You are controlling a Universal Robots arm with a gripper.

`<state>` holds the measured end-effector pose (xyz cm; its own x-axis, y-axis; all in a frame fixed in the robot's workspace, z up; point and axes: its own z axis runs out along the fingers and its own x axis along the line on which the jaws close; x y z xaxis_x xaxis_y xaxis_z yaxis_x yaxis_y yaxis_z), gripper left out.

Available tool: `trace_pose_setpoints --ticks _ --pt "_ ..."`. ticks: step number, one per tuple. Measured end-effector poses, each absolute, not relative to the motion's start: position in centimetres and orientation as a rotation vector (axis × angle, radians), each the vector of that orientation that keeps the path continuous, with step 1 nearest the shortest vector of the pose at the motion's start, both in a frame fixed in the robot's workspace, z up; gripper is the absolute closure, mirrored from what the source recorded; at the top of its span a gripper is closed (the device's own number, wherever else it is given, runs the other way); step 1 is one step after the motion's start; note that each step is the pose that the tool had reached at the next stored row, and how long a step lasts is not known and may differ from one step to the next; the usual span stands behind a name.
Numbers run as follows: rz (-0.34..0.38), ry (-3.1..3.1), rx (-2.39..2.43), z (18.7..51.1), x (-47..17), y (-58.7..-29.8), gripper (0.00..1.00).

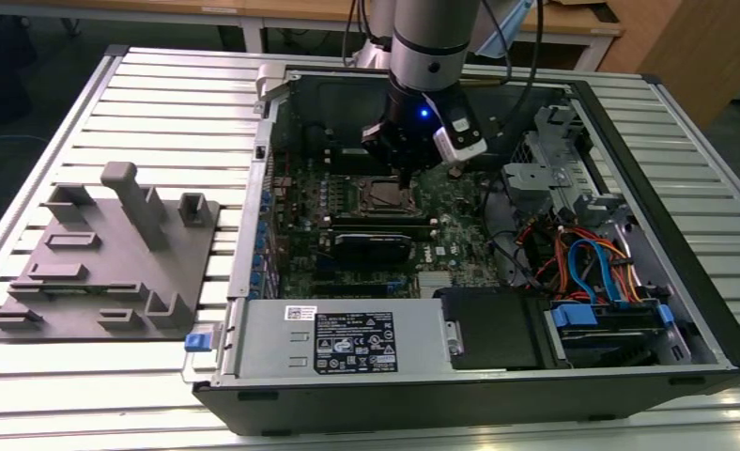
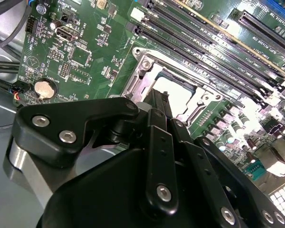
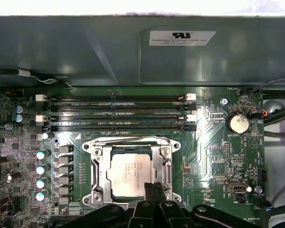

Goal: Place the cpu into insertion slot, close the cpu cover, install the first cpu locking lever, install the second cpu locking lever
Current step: 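Install the second cpu locking lever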

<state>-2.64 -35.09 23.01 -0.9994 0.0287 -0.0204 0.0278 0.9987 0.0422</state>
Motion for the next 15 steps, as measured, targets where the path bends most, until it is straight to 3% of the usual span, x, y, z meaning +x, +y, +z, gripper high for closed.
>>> trace_pose_setpoints --ticks 15 --pt "0.065 3.119 0.044 23.0 -2.64 -35.58 0.9"
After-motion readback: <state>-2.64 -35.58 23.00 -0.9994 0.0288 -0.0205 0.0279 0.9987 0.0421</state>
